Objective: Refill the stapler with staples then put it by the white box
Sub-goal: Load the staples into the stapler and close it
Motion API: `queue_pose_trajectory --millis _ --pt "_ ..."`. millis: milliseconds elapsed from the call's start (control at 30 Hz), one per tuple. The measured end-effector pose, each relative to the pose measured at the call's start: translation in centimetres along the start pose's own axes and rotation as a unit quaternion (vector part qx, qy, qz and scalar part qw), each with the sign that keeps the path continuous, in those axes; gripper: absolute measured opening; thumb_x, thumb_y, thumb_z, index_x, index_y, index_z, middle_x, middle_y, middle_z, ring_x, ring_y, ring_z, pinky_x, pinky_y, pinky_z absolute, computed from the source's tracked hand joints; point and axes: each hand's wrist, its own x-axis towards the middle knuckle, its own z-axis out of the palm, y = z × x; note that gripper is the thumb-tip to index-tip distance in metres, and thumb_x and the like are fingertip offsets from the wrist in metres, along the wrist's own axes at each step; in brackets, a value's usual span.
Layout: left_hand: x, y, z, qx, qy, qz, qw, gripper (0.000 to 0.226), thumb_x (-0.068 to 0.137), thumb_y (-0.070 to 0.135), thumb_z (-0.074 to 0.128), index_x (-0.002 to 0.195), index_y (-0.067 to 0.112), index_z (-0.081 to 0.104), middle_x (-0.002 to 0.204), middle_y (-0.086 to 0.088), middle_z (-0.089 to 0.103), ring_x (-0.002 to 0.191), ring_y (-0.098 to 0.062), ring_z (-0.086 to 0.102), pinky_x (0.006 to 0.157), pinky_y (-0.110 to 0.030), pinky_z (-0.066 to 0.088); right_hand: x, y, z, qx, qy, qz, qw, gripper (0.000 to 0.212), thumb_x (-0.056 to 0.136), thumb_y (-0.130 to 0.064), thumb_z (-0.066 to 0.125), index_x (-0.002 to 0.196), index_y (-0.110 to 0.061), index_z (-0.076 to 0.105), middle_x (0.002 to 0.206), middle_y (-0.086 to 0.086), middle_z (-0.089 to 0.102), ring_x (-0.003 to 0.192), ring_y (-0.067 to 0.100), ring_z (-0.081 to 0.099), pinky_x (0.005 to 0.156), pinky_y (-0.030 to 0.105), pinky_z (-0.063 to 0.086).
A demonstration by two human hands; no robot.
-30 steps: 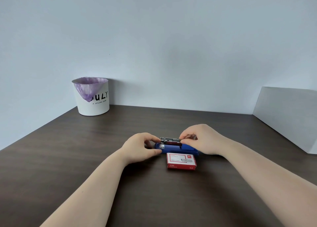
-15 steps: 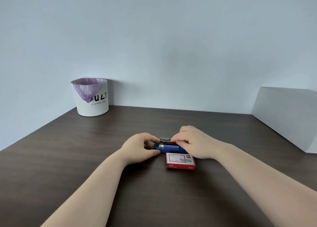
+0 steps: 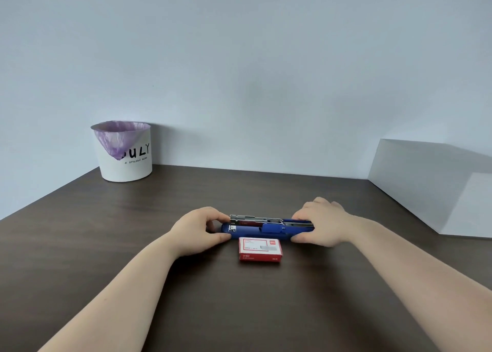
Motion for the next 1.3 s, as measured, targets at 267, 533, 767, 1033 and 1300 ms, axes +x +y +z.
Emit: queue_pose_trajectory --millis 267,533,767,1033,1300 --pt "0.3 0.8 0.7 0.001 -0.004 0.013 1.0 0.025 0.076 0.032 0.072 0.1 0.032 0.066 0.1 0.011 0.063 0.085 -0.015 0.06 0.09 -0.039 0.051 -0.6 1.6 -1.4 0.016 -0.014 0.033 0.999 0.028 0.081 -0.053 0.056 0.096 -0.03 0.054 0.093 -0.007 0.058 0.089 0.018 0.052 0.081 0.037 0.038" --pt "0.4 0.5 0.6 -0.003 -0.005 0.012 1.0 0.021 0.075 0.034 0.073 0.09 0.041 0.06 0.087 0.017 0.058 0.083 -0.015 0.058 0.091 -0.04 0.051 -0.6 0.4 -5.3 0.16 0.17 -0.009 0.972 0.048 0.069 -0.031 0.079 0.111 -0.022 0.057 0.106 -0.004 0.058 0.094 0.017 0.054 0.078 0.027 0.042" --pt "0.3 0.4 0.7 -0.003 -0.003 0.014 1.0 0.022 0.074 0.037 0.073 0.089 0.044 0.058 0.093 0.016 0.06 0.083 -0.014 0.06 0.089 -0.04 0.051 0.4 -4.7 -3.3 0.326 0.179 -0.082 0.925 0.055 0.079 -0.012 0.07 0.129 -0.023 0.05 0.114 -0.002 0.065 0.091 0.016 0.063 0.088 0.03 0.05" --pt "0.5 0.3 0.7 -0.003 -0.005 0.008 1.0 0.03 0.074 0.038 0.072 0.103 0.032 0.066 0.099 0.012 0.061 0.082 -0.013 0.058 0.09 -0.042 0.051 0.8 -5.3 -1.2 0.2 0.112 -0.086 0.97 0.037 0.087 -0.027 0.061 0.124 -0.022 0.058 0.124 -0.005 0.063 0.085 0.0 0.053 0.078 0.017 0.037" --pt "0.3 0.1 0.8 -0.007 0.0 -0.006 1.0 0.03 0.074 0.039 0.071 0.103 0.035 0.065 0.1 0.015 0.062 0.087 -0.013 0.059 0.091 -0.041 0.051 -0.4 -1.9 1.4 0.241 0.104 -0.015 0.965 0.036 0.089 -0.028 0.059 0.125 -0.022 0.057 0.125 -0.005 0.062 0.101 0.011 0.056 0.089 0.022 0.038"
